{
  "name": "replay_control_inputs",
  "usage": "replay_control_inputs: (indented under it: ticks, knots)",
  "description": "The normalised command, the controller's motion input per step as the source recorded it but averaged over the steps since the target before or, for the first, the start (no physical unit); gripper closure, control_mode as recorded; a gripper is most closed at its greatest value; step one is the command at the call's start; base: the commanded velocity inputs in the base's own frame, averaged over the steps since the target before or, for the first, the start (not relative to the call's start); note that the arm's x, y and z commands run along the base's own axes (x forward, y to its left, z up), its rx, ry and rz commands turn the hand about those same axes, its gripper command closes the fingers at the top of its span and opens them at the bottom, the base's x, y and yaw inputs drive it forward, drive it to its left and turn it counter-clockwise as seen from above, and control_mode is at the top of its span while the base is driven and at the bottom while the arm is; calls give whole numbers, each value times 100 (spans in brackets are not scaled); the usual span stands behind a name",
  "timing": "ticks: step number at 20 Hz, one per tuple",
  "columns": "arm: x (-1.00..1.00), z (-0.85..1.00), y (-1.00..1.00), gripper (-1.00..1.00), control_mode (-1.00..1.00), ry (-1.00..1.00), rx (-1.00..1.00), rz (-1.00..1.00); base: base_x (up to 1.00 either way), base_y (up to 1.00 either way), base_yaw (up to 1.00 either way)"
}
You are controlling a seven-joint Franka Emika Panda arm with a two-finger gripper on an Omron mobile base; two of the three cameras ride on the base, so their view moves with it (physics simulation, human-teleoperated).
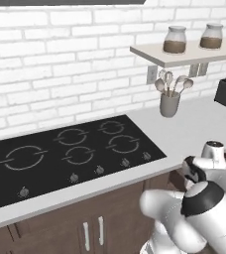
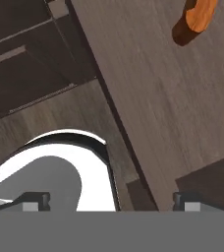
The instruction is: Pick up the knife from the drawer and place it on the cutting board. Then place the meat from the plate to the cutting board.
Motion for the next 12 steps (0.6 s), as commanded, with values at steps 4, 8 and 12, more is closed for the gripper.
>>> replay_control_inputs:
  ticks: [4, 8, 12]
  knots:
    - [91, 0, -69, -100, -100, 14, 4, -10, 0, 0, 0]
    - [82, 0, -95, -100, -100, 10, 13, -3, 0, 0, 0]
    - [44, -2, -100, -100, -100, 1, 21, 0, 0, 0, 0]
